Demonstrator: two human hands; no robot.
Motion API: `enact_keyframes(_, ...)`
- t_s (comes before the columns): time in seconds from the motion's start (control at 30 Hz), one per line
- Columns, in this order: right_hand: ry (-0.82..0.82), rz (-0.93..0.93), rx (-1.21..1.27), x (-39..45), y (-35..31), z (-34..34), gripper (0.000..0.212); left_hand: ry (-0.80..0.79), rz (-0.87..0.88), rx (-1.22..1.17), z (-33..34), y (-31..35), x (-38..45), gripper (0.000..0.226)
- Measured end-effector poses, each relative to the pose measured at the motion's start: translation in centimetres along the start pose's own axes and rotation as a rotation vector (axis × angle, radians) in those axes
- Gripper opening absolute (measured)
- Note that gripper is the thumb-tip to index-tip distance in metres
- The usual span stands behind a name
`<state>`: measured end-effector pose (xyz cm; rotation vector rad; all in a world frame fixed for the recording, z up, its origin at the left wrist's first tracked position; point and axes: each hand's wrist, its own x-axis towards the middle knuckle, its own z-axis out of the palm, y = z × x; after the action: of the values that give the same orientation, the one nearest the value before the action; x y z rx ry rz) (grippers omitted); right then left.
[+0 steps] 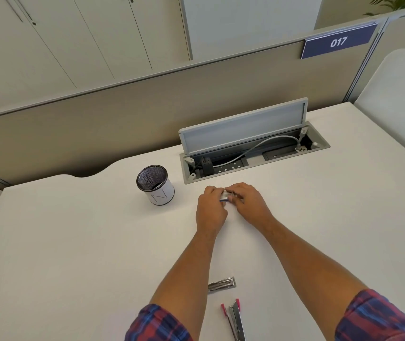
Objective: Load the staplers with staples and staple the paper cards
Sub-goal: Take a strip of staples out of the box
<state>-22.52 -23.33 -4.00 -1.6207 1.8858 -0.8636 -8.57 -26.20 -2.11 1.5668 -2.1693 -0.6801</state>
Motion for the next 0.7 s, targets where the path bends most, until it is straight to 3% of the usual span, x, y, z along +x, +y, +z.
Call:
enact_keyframes(0.17, -0.042, -0.079, 0.056, -0.6, 0.7, -0.3, 0.036, 0.021, 0.002, 0.044, -0.5, -0.6, -0.5, 0.033)
enact_keyframes(0.43, 0.010, 0.005, 0.205, -1.1, 0.7, -0.4, 0.033, 0.020, -0.011, -0.022, -1.4, -2.2, -1.1, 0.037)
enact_keyframes(0.7, 0.090, -0.040, 0.145, -1.4, 0.7, -0.3, 0.028, 0.024, -0.034, -0.107, -1.8, -3.2, -0.9, 0.038)
